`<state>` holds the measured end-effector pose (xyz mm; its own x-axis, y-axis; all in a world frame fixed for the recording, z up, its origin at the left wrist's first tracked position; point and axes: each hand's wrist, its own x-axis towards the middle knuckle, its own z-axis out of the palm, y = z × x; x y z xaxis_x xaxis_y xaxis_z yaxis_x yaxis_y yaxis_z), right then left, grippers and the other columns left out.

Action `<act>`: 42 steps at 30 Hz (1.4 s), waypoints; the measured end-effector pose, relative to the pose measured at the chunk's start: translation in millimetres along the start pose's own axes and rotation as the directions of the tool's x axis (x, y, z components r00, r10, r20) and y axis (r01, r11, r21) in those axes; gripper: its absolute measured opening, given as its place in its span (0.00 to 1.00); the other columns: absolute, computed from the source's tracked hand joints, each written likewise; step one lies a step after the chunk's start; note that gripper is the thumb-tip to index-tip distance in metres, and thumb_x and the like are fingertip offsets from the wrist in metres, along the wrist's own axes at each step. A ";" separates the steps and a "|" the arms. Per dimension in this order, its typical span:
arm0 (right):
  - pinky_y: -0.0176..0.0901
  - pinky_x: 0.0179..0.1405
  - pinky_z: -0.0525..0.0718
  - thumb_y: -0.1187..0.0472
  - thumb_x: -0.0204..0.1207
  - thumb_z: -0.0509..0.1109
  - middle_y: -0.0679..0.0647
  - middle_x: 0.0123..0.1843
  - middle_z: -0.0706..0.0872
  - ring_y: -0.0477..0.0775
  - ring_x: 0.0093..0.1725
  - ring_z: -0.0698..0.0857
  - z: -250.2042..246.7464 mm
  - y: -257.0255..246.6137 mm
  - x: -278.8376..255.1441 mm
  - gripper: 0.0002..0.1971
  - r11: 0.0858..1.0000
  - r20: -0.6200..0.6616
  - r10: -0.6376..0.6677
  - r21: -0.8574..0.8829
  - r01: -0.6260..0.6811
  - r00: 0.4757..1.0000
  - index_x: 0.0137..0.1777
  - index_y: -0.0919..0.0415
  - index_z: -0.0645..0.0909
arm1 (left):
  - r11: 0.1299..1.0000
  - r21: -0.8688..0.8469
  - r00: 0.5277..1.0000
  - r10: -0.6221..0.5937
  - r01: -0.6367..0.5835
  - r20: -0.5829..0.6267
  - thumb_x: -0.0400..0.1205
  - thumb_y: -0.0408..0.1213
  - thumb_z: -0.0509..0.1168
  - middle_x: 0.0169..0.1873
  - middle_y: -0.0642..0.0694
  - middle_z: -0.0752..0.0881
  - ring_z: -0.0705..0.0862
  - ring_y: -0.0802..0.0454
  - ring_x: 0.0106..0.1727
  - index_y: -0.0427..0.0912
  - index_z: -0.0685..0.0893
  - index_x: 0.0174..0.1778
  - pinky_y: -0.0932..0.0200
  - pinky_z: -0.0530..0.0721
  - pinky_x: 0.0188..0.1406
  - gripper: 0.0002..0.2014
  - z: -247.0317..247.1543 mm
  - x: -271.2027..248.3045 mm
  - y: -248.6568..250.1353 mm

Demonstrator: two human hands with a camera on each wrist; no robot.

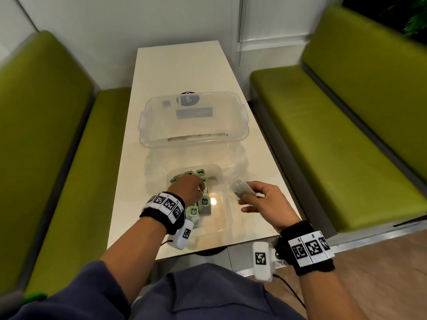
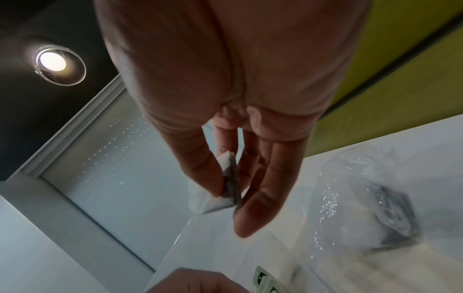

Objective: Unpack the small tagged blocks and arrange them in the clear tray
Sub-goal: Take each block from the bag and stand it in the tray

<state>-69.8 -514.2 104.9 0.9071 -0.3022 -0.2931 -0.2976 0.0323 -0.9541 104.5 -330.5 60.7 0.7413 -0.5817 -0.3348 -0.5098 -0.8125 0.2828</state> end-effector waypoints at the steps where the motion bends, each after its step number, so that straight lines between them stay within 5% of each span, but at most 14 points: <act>1: 0.48 0.46 0.93 0.74 0.80 0.71 0.63 0.55 0.89 0.63 0.50 0.92 0.5 -0.5 -0.7 0.14 1.000 0.004 0.002 -0.004 -0.002 1.000 0.57 0.56 0.89 | 0.999 -0.036 1.000 0.009 -0.009 -0.016 0.84 0.40 0.69 0.57 0.49 0.90 0.88 0.49 0.56 0.50 0.91 0.59 0.53 0.86 0.60 0.10 -5.6 -3.3 1.9; 4: 0.50 0.45 0.94 0.73 0.78 0.74 0.63 0.54 0.89 0.65 0.51 0.92 2.8 -0.2 -1.0 0.13 1.000 -0.002 0.005 -0.003 -0.005 1.000 0.56 0.57 0.89 | 0.957 -0.285 0.997 0.038 -0.055 -0.064 0.85 0.46 0.68 0.49 0.53 0.92 0.91 0.52 0.49 0.50 0.92 0.54 0.50 0.89 0.55 0.09 -25.0 -16.6 13.7; 9: 0.44 0.43 0.92 0.74 0.74 0.78 0.60 0.51 0.91 0.61 0.45 0.92 8.6 -0.6 2.6 0.09 0.999 -0.093 -0.048 0.001 0.048 0.995 0.52 0.65 0.89 | 0.710 -0.702 0.986 0.152 -0.060 0.069 0.88 0.53 0.65 0.41 0.46 0.94 0.91 0.50 0.38 0.49 0.92 0.56 0.47 0.90 0.48 0.14 -50.6 -41.2 38.7; 15: 0.41 0.48 0.89 0.70 0.72 0.81 0.52 0.43 0.93 0.49 0.42 0.90 14.0 1.0 6.3 0.07 0.978 -0.148 -0.163 -0.157 0.140 0.975 0.47 0.59 0.91 | 0.556 -0.831 0.983 0.167 -0.025 0.082 0.88 0.48 0.67 0.42 0.35 0.93 0.90 0.47 0.38 0.35 0.91 0.56 0.59 0.88 0.38 0.18 -55.5 -50.7 51.8; 22: 0.31 0.55 0.86 0.74 0.71 0.80 0.49 0.54 0.92 0.43 0.52 0.91 14.4 -1.4 -0.1 0.13 0.966 -0.106 -0.236 -0.129 0.222 0.966 0.51 0.57 0.93 | 0.475 -0.880 0.981 0.175 -0.007 0.087 0.82 0.27 0.74 0.43 0.38 0.92 0.91 0.46 0.42 0.31 0.90 0.56 0.55 0.92 0.48 0.08 -57.6 -49.7 40.7; 25: 0.29 0.56 0.85 0.76 0.73 0.75 0.46 0.58 0.90 0.39 0.55 0.90 11.5 1.5 0.7 0.17 0.969 -0.056 -0.213 -0.137 0.203 0.976 0.56 0.56 0.92 | 0.525 -0.851 0.987 0.139 -0.005 0.080 0.80 0.25 0.75 0.43 0.37 0.91 0.90 0.44 0.40 0.32 0.88 0.59 0.54 0.92 0.49 0.12 -58.2 -46.1 35.0; 29: 0.34 0.59 0.85 0.70 0.76 0.74 0.44 0.56 0.91 0.41 0.57 0.88 4.7 21.3 10.5 0.16 0.955 -0.065 -0.110 -0.284 0.087 0.992 0.58 0.49 0.90 | 0.754 -0.657 0.997 0.056 -0.014 0.043 0.79 0.29 0.76 0.43 0.47 0.90 0.90 0.49 0.38 0.41 0.89 0.55 0.50 0.90 0.49 0.10 -50.2 -34.8 22.1; 33: 0.46 0.63 0.86 0.58 0.79 0.76 0.46 0.52 0.90 0.43 0.52 0.88 7.2 39.1 16.5 0.15 0.892 -0.011 0.049 -0.450 -0.049 0.999 0.65 0.53 0.86 | 0.951 -0.302 0.991 0.098 -0.067 0.089 0.79 0.33 0.76 0.44 0.57 0.87 0.86 0.58 0.48 0.50 0.92 0.52 0.68 0.80 0.42 0.09 -35.2 -25.0 16.5; 36: 0.43 0.58 0.84 0.53 0.79 0.75 0.44 0.51 0.88 0.45 0.53 0.87 12.6 46.1 20.2 0.19 0.842 0.025 0.128 -0.531 -0.095 0.992 0.69 0.52 0.82 | 0.979 -0.191 0.973 0.111 -0.071 0.204 0.80 0.32 0.74 0.45 0.58 0.88 0.84 0.63 0.46 0.48 0.93 0.55 0.73 0.74 0.38 0.10 -20.8 -16.6 18.0; 42: 0.38 0.53 0.80 0.53 0.79 0.75 0.43 0.51 0.87 0.46 0.52 0.87 16.3 46.5 26.2 0.20 0.815 0.056 0.169 -0.570 -0.107 0.984 0.71 0.51 0.81 | 0.991 -0.132 0.953 0.061 -0.022 0.296 0.81 0.28 0.73 0.41 0.58 0.89 0.85 0.66 0.42 0.48 0.92 0.53 0.68 0.79 0.41 0.11 1.7 -1.9 16.2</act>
<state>-55.0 -505.1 51.9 0.8591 -0.2384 -0.4529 -0.5094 -0.4840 -0.7115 94.0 -342.6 64.4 0.5468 -0.6152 -0.5680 -0.4637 -0.7873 0.4064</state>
